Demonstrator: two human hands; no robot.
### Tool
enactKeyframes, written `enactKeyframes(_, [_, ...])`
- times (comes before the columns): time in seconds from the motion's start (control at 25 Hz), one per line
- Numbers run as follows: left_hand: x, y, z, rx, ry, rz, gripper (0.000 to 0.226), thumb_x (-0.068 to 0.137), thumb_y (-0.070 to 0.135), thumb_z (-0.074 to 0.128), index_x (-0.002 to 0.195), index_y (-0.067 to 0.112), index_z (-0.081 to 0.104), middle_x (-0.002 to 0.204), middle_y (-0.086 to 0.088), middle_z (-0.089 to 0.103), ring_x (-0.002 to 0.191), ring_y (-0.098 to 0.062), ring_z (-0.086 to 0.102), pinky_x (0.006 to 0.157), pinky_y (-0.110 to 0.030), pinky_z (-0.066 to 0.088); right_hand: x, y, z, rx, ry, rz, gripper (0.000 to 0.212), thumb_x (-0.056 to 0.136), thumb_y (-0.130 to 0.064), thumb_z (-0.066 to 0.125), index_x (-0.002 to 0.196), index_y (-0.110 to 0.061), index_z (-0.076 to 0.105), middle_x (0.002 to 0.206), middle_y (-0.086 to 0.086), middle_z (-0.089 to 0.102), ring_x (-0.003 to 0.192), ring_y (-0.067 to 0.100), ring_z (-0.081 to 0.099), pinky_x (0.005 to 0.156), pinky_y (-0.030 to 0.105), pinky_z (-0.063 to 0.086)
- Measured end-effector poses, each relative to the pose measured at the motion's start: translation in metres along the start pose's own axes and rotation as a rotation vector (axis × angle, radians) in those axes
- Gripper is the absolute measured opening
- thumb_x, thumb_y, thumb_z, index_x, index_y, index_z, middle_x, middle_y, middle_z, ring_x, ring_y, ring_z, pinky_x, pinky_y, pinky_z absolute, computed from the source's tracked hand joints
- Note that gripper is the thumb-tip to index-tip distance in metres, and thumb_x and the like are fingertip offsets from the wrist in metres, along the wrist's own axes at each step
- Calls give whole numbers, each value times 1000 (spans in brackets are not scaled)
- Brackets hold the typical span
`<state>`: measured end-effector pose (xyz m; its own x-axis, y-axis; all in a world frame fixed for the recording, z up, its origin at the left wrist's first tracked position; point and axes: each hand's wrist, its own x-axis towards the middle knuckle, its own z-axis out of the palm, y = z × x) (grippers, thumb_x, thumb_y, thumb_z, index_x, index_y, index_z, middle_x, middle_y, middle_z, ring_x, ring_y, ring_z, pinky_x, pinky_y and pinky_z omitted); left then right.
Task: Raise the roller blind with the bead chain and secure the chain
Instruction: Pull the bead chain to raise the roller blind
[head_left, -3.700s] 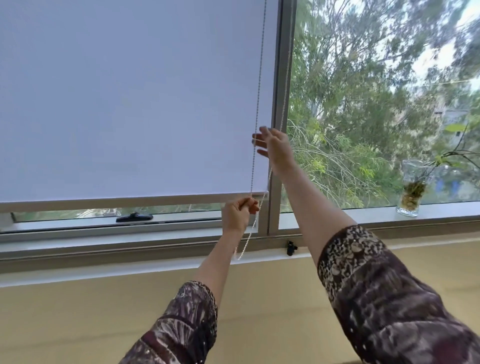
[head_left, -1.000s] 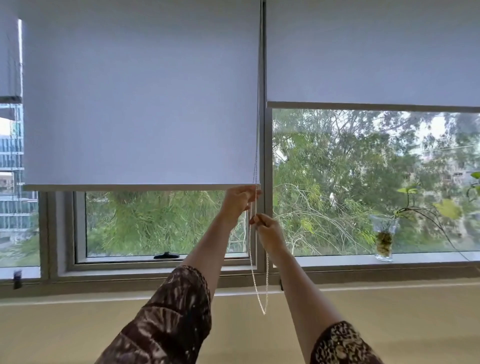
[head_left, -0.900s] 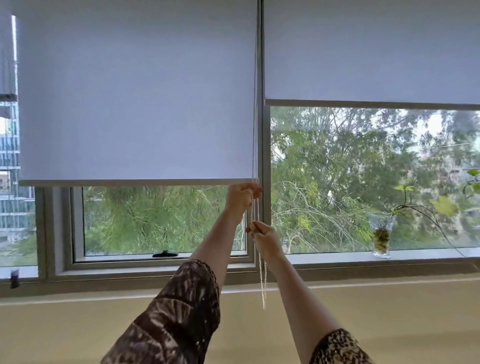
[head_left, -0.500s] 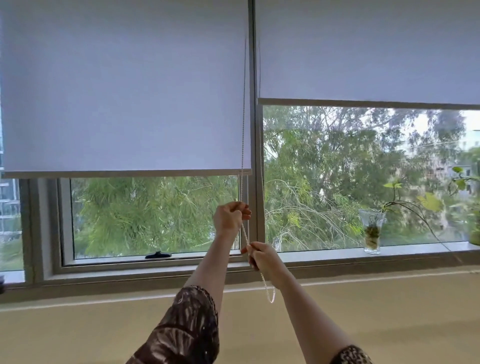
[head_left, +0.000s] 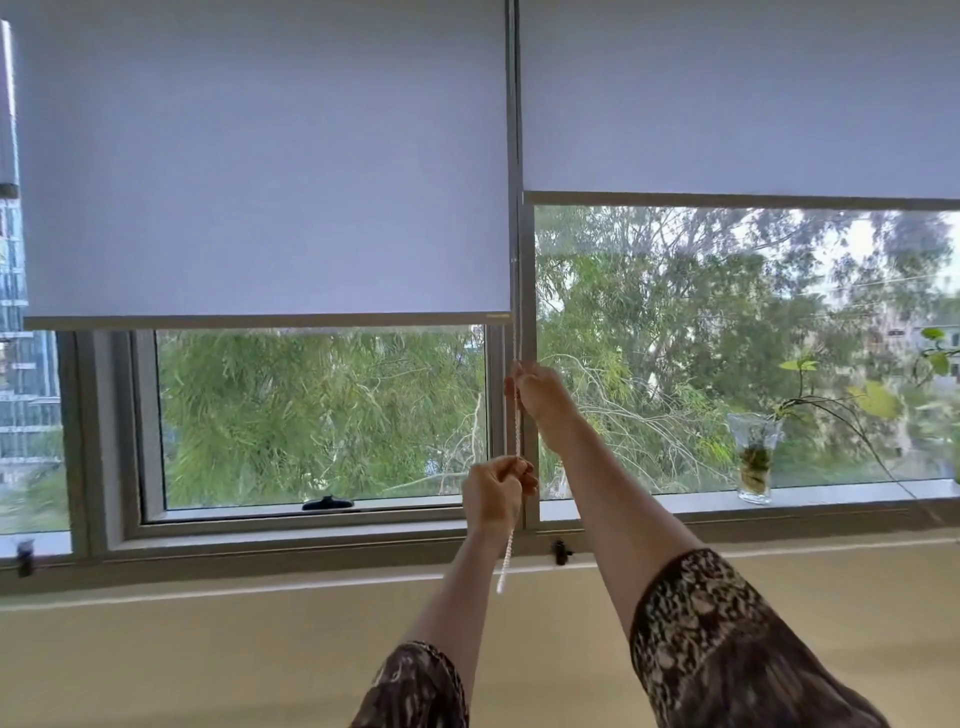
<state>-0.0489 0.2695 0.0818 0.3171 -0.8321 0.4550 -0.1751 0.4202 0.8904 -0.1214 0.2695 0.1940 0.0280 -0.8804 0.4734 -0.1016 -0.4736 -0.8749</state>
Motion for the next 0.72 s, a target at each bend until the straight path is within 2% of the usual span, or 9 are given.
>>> enactKeyframes(0.04, [-6, -6, 3, -13, -18, -2, 20, 88, -2, 60, 77, 8, 73, 62, -2, 69, 47, -3, 64, 53, -20, 57, 1, -3, 1, 21, 14, -1, 29, 99, -17, 39, 115, 0, 54, 88, 7, 56, 76, 18, 50, 62, 26, 39])
enactKeyframes(0.12, [-16, -18, 8, -3, -56, -9, 20, 88, -3, 58, 78, 5, 73, 66, -6, 70, 52, -8, 65, 61, -27, 59, 0, 1, 3, 20, 72, 7, 28, 99, -17, 38, 118, -5, 55, 83, 3, 55, 68, 12, 48, 58, 24, 37])
enactKeyframes(0.28, [-25, -32, 6, 18, -190, -31, 16, 90, -3, 56, 89, -7, 71, 84, -22, 73, 50, 0, 63, 71, -30, 60, -13, 25, 5, -32, 102, 19, 26, 97, -12, 38, 101, -7, 63, 66, -2, 49, 53, 9, 37, 47, 21, 26])
enactKeyframes(0.36, [-21, -31, -2, -25, -295, -107, 16, 89, -3, 58, 99, -10, 69, 97, -28, 71, 63, -10, 69, 77, -31, 59, -20, 32, 5, -87, 76, 4, 26, 97, -13, 39, 99, -7, 64, 63, -2, 49, 50, 7, 36, 42, 18, 25])
enactKeyframes(0.44, [-13, -23, -13, 0, -371, -162, 24, 88, -1, 59, 111, -6, 66, 106, -25, 70, 83, -25, 68, 79, -31, 56, -25, 37, 5, -114, 54, -5, 26, 97, -14, 40, 99, -6, 64, 64, -1, 51, 50, 7, 37, 42, 18, 27])
enactKeyframes(0.56, [7, 0, -30, -41, -325, -159, 30, 90, 1, 48, 116, 1, 64, 110, -16, 70, 93, -23, 62, 68, -26, 47, -32, 47, 2, -135, 25, 6, 24, 97, -10, 40, 95, -5, 63, 68, 1, 54, 56, 10, 42, 51, 21, 33])
enactKeyframes(0.64, [22, 22, -33, -123, -243, -130, 25, 94, 11, 48, 108, 5, 68, 106, -13, 72, 95, -23, 65, 72, -31, 47, -36, 58, -1, -142, -4, 14, 23, 95, -5, 41, 91, -3, 63, 71, 5, 55, 60, 12, 44, 56, 23, 34])
enactKeyframes(0.72, [36, 43, -30, -185, -206, -102, 23, 96, 21, 51, 100, 12, 71, 100, -9, 73, 93, -22, 65, 76, -35, 48, -43, 72, 0, -133, -30, 32, 23, 92, 1, 41, 90, 0, 64, 66, 4, 52, 56, 11, 40, 54, 24, 30])
